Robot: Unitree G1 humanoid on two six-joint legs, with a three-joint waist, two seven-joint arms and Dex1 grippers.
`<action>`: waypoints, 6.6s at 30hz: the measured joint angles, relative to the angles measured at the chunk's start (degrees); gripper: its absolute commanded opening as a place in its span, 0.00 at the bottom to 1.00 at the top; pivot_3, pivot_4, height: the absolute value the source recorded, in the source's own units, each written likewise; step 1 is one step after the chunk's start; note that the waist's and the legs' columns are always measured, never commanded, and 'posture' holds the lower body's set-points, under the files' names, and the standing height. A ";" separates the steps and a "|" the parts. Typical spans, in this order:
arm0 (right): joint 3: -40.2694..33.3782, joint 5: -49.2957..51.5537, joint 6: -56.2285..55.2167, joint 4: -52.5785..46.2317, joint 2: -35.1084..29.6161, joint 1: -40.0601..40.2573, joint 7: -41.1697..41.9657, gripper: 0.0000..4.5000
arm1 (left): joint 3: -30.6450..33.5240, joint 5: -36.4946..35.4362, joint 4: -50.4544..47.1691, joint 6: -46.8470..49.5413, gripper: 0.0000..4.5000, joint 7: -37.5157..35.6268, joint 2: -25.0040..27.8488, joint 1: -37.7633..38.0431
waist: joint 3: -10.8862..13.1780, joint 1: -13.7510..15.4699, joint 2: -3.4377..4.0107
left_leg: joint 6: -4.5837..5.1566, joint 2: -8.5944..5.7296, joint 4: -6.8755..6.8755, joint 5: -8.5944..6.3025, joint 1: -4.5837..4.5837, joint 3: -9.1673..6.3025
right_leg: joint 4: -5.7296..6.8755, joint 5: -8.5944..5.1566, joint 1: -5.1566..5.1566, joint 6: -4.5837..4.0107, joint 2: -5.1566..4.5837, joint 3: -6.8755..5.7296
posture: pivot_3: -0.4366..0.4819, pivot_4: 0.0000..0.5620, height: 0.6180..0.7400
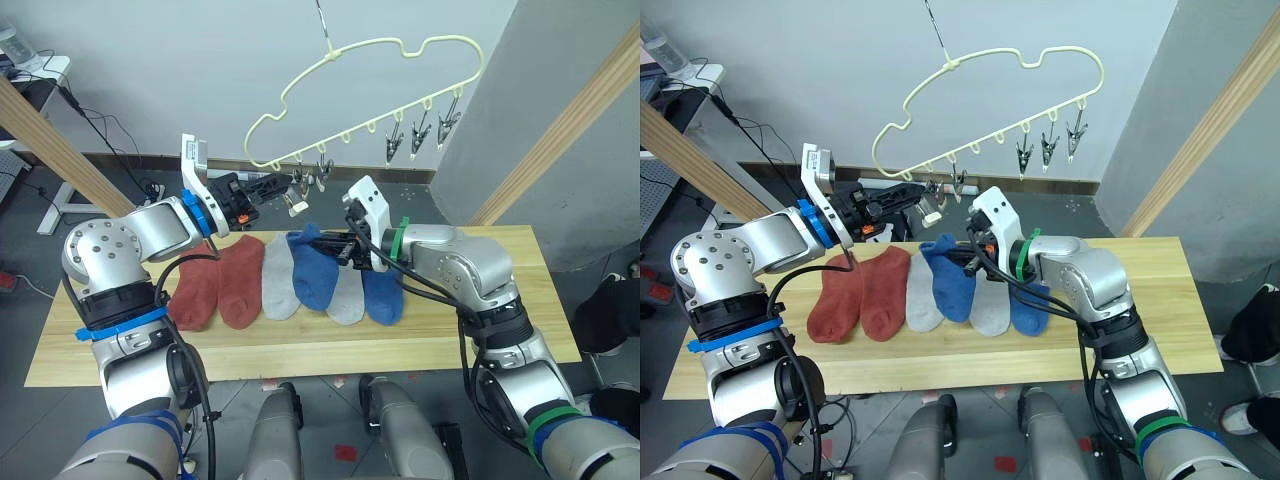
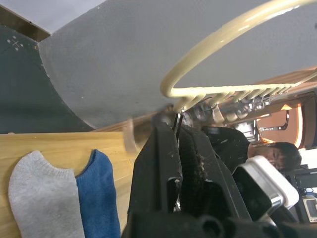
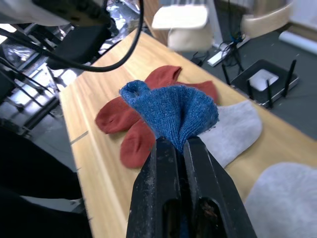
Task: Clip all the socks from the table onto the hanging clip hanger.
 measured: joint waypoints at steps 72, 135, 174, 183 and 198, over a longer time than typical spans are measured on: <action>-12.51 7.27 -2.71 -24.21 -6.17 12.15 -4.72 0.99 | -17.05 25.23 -21.92 -43.71 1.00 -3.83 6.07 19.63 | 0.00 1.21 -0.02 | -0.01 0.00 -0.05 -0.02 -0.09 0.08 | -0.18 0.00 -0.03 0.00 -0.03 0.07 | 0.45 0.59 1.00; -7.94 4.34 -16.93 -22.77 -3.34 7.70 -9.97 1.00 | -23.05 41.90 3.56 -72.81 0.52 -1.19 -5.41 10.53 | 0.00 0.78 -0.02 | 0.00 0.02 -0.01 -0.02 -0.09 0.06 | -0.14 0.01 -0.01 0.00 0.00 0.02 | 0.39 0.57 1.00; -7.95 4.42 -16.04 -22.77 -3.44 7.02 -10.31 1.00 | -23.00 43.96 16.18 -79.37 0.52 -1.41 -5.99 3.69 | 0.00 0.66 -0.02 | 0.00 0.02 0.01 -0.02 -0.09 0.07 | -0.13 0.01 -0.01 0.00 0.01 0.03 | 0.37 0.58 1.00; -7.95 4.42 -16.04 -22.77 -3.51 7.02 -10.30 1.00 | -23.00 44.88 19.72 -81.69 0.52 -1.42 -5.72 1.56 | 0.00 0.66 -0.02 | 0.00 0.02 0.01 -0.02 -0.09 0.08 | -0.12 0.01 -0.01 0.01 0.01 0.03 | 0.38 0.58 1.00; -7.94 4.41 -16.04 -22.77 -3.40 7.01 -10.34 1.00 | -22.99 45.32 22.51 -84.11 0.52 -1.52 -5.70 -0.15 | 0.00 0.66 -0.02 | 0.00 0.02 0.02 -0.02 -0.09 0.08 | -0.11 0.01 -0.01 0.00 0.01 0.03 | 0.38 0.58 1.00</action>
